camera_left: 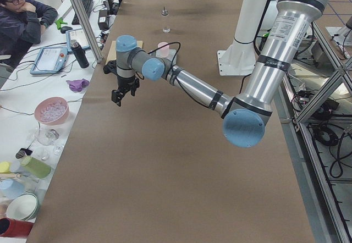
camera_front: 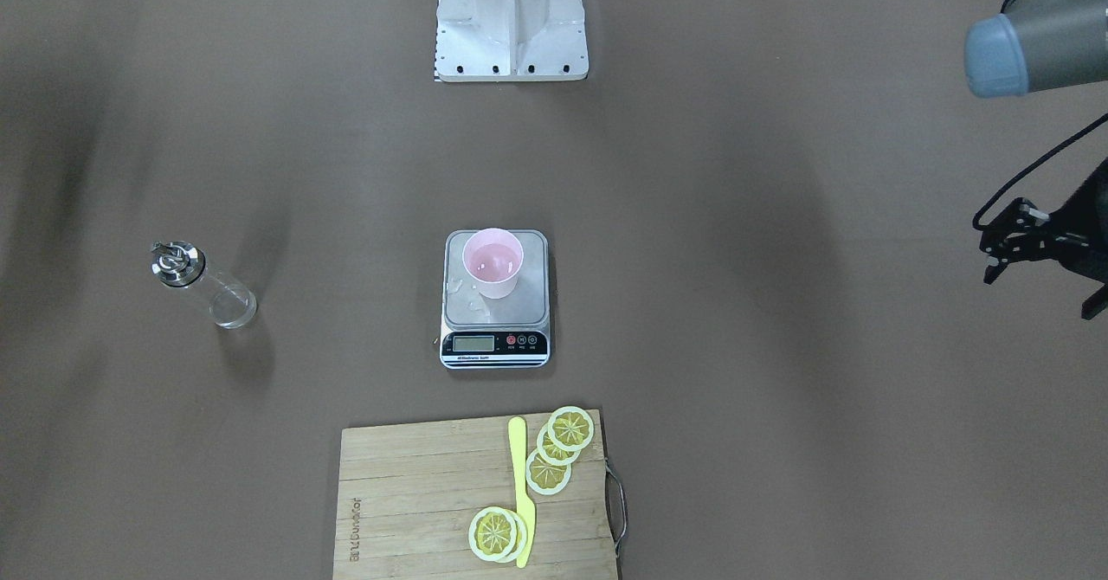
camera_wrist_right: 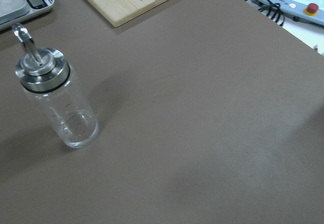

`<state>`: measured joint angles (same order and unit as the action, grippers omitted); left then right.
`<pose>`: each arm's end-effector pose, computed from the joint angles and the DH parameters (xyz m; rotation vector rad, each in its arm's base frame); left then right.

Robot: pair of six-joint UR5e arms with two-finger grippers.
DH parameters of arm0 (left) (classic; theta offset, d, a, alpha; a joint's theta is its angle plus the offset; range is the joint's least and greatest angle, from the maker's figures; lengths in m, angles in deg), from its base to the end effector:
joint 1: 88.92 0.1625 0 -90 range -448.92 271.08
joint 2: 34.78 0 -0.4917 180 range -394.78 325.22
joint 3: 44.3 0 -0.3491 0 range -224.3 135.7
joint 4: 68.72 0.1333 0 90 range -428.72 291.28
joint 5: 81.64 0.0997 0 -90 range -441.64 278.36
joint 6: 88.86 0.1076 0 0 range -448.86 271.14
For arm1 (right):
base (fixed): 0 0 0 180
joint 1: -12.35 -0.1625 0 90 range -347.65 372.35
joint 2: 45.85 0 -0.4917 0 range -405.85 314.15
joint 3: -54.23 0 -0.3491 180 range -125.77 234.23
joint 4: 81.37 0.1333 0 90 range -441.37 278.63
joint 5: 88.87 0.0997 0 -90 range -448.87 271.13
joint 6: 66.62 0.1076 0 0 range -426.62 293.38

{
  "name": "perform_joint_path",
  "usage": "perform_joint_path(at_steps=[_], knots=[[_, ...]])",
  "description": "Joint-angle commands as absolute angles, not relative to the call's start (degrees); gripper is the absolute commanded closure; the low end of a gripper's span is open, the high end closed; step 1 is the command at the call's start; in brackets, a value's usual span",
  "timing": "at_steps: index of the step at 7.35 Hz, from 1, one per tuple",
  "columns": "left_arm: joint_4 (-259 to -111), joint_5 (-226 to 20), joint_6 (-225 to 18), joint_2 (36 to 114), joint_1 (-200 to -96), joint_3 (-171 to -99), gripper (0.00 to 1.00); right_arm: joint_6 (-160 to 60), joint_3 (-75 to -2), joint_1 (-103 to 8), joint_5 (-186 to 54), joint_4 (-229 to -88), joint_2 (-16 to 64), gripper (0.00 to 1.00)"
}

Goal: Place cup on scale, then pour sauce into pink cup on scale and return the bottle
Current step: 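Reach the right gripper to the glass sauce dispenser and grasp it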

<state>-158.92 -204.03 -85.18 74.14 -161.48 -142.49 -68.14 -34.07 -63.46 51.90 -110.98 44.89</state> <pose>0.1078 -0.5955 0.5035 0.3979 0.6119 0.4870 -0.0626 -0.4514 0.6206 0.8587 -0.9185 -0.6845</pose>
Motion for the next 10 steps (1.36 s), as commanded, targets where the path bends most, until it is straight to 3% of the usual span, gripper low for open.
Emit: perform_joint_path(at_steps=[1, 4, 10], knots=[[-158.98, -204.07, -83.06, 72.27, -162.92, -142.48, 0.02, -69.61, -25.97, -59.39, 55.26, -102.96, 40.74, 0.10], [-158.90, -204.15, -83.06, 72.27, -163.01, -142.48, 0.02, -68.04, -21.80, -55.60, 54.65, -97.98, 39.15, 0.15], [-158.90, -204.16, -83.15, 72.27, -162.92, -142.48, 0.02, -55.02, -21.97, -44.26, 41.21, -89.90, 37.56, 0.10]])
